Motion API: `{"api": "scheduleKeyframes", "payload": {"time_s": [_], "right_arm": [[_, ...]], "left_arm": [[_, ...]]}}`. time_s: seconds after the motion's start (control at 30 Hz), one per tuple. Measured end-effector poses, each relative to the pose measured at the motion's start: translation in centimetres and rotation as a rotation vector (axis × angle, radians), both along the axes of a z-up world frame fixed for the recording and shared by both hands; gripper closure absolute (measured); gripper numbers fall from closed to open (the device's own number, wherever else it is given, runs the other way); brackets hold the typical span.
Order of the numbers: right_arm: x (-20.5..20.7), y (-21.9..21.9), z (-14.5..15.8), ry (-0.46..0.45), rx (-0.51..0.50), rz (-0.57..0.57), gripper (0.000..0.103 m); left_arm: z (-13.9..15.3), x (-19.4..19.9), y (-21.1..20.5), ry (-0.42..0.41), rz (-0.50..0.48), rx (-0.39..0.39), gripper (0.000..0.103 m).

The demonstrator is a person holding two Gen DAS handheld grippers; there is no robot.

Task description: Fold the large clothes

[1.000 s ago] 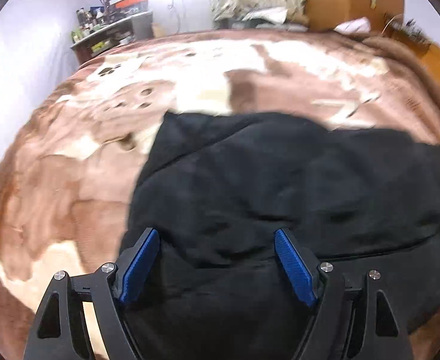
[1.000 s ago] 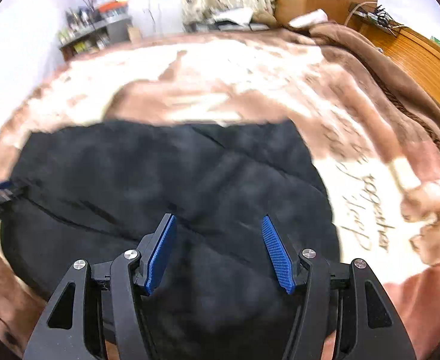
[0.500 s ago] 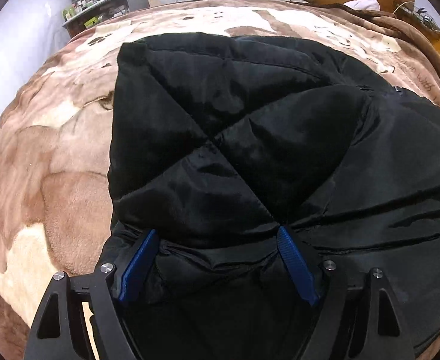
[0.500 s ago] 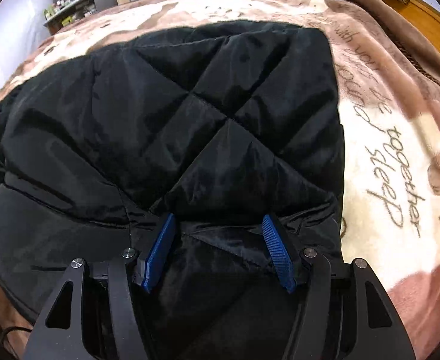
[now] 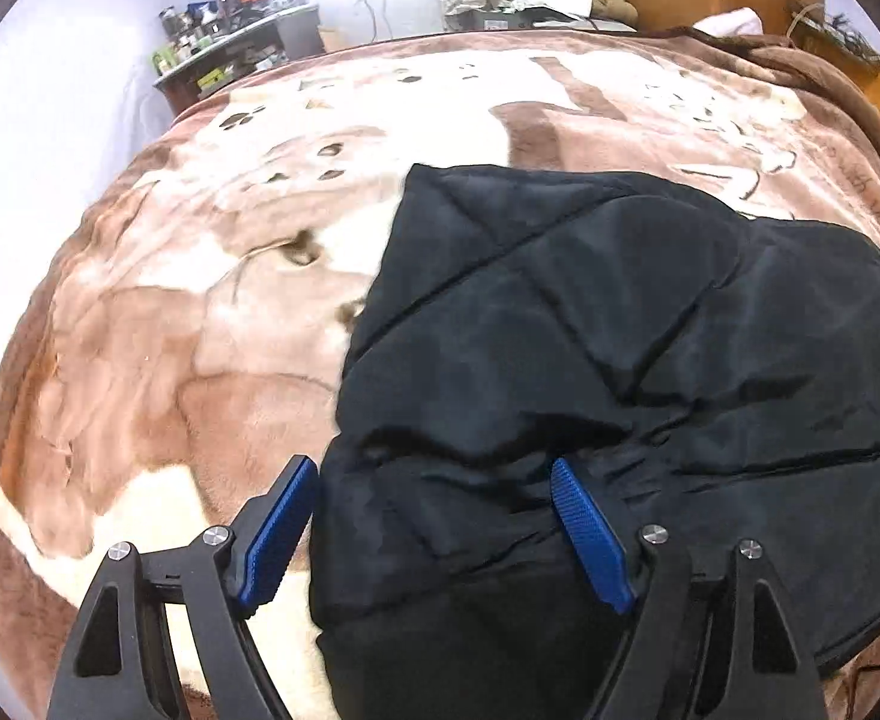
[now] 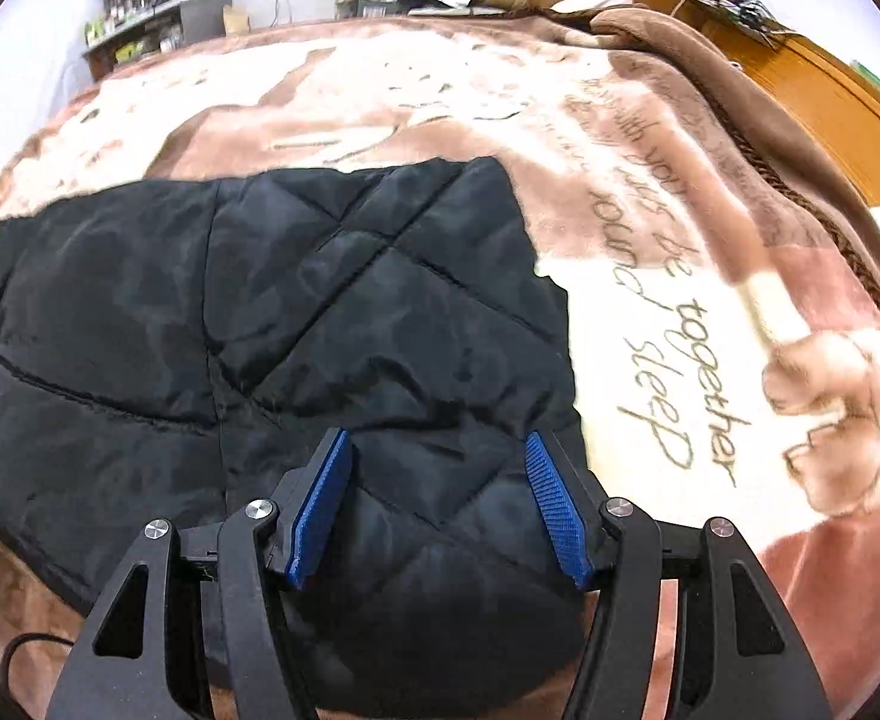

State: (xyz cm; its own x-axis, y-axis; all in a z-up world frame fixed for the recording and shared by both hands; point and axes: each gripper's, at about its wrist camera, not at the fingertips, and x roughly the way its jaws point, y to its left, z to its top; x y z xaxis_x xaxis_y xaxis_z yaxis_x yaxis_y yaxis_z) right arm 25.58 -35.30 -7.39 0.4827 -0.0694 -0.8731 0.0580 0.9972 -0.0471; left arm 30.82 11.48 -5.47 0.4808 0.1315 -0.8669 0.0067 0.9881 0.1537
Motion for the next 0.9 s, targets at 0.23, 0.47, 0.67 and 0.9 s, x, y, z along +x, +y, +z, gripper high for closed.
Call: {"api": "scheduleKeyframes", "payload": {"time_s": [0.23, 0.47, 0.67, 0.9], "right_arm": [[1.2, -1.1, -4.1, 0.063, 0.081, -0.037, 0.042], [2.1, -1.2, -5.8, 0.085, 0.103, -0.025, 0.041], [2.6, -0.9, -4.6, 0.093, 0.087, -0.035, 0.041], [1.6, -1.9, -0.7, 0.077, 0.133, 0.02, 0.039]], "left_arm": [[-4.0, 0.6, 2.2, 0.071, 0.061, -0.13, 0.019], [-6.0, 0.3, 1.8, 0.099, 0.088, -0.122, 0.009], [-3.9, 0.6, 1.1, 0.072, 0.065, -0.081, 0.009], [-1.3, 0.6, 4.2, 0.13, 0.047, -0.293, 0.009]]}}
